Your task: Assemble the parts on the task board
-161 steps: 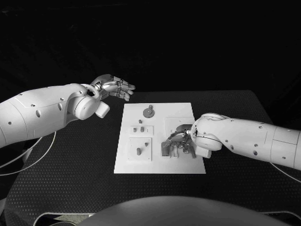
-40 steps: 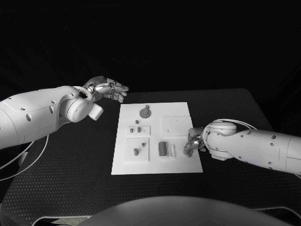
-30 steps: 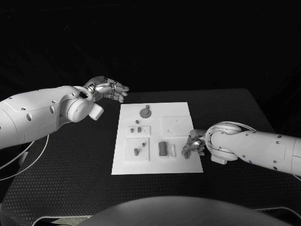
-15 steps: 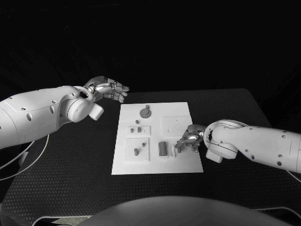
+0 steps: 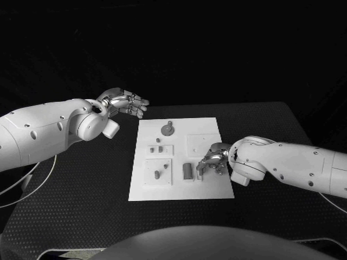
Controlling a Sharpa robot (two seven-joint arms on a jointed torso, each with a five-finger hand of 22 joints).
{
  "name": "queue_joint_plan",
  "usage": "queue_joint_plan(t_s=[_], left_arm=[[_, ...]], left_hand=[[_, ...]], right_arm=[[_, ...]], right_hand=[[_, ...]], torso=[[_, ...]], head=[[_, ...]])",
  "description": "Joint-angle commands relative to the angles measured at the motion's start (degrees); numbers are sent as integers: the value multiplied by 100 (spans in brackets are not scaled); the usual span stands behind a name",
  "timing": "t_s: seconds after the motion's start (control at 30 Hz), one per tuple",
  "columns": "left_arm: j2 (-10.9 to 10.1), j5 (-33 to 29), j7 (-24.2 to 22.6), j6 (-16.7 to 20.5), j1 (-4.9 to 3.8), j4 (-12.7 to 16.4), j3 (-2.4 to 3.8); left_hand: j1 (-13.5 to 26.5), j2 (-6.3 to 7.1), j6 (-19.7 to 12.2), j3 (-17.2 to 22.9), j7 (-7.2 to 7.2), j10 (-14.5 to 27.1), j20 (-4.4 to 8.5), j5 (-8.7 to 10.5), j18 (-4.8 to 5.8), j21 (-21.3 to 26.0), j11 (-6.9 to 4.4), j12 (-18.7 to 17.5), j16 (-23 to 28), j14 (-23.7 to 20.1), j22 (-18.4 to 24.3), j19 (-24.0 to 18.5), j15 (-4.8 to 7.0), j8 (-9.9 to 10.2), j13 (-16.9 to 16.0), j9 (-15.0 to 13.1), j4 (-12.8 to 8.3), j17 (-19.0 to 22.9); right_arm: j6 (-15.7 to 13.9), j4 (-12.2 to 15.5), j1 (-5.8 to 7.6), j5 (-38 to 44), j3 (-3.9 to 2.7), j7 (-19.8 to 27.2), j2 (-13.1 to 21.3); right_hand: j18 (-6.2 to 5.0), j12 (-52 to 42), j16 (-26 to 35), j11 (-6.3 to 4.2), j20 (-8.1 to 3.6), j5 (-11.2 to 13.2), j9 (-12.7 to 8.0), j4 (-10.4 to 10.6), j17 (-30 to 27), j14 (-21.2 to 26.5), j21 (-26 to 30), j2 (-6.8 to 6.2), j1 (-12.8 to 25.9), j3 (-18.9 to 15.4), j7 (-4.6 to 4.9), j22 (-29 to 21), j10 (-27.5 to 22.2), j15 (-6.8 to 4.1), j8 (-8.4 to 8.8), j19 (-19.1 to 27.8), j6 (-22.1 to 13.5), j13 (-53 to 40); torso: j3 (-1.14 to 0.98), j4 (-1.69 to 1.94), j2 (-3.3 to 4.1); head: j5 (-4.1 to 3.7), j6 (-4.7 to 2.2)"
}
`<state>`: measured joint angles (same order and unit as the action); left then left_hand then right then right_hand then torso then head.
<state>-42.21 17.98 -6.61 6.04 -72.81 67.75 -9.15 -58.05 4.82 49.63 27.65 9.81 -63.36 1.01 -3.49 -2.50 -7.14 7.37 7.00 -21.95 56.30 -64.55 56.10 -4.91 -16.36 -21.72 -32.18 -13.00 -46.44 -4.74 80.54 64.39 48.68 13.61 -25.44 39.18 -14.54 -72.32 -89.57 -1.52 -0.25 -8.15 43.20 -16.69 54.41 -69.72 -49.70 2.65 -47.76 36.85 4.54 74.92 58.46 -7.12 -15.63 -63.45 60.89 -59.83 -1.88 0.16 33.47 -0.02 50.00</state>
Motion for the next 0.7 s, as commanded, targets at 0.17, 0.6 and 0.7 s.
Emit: queue_joint_plan(t_s=[0.17, 0.6, 0.7], left_arm=[[6, 13, -30, -82, -6, 9, 4], [15, 17, -32, -89, -6, 7, 4], [17, 17, -32, -94, -6, 5, 4]], left_hand=[[28, -2, 51, -7, -5, 30, -32, 7, -109, 38, -6, 24, 31, 40, -8, 13, -14, -14, -9, 3, 33, -10], [25, -3, 50, -6, -5, 31, -33, 7, -109, 41, -6, 24, 35, 40, -9, 13, -14, -14, -10, 4, 32, -13], [25, -4, 50, -5, -5, 31, -33, 7, -109, 41, -6, 24, 36, 40, -10, 13, -14, -14, -10, 4, 32, -14]], right_arm=[[341, -142, -1, -169, 39, -203, -126], [359, -218, -32, -129, 55, -180, -247], [373, -230, -32, -98, 55, -183, -250]], right_hand=[[-46, 20, 28, -4, -6, -33, 1, 5, 6, -24, -32, 169, -136, 33, 4, 112, 28, -18, -6, -15, 23, 10], [-45, 24, 30, 0, -2, -33, -2, 10, 0, -16, -27, 171, -114, 30, 8, 110, 20, -15, 2, -9, 17, 11], [-45, 25, 31, 0, -1, -33, -3, 11, -2, -14, -26, 172, -111, 30, 8, 110, 19, -15, 3, -8, 16, 11]], torso=[[3, 8, 1], [1, 2, -1], [-2, 3, 0]], head=[[3, 0], [26, 0], [36, 0]])
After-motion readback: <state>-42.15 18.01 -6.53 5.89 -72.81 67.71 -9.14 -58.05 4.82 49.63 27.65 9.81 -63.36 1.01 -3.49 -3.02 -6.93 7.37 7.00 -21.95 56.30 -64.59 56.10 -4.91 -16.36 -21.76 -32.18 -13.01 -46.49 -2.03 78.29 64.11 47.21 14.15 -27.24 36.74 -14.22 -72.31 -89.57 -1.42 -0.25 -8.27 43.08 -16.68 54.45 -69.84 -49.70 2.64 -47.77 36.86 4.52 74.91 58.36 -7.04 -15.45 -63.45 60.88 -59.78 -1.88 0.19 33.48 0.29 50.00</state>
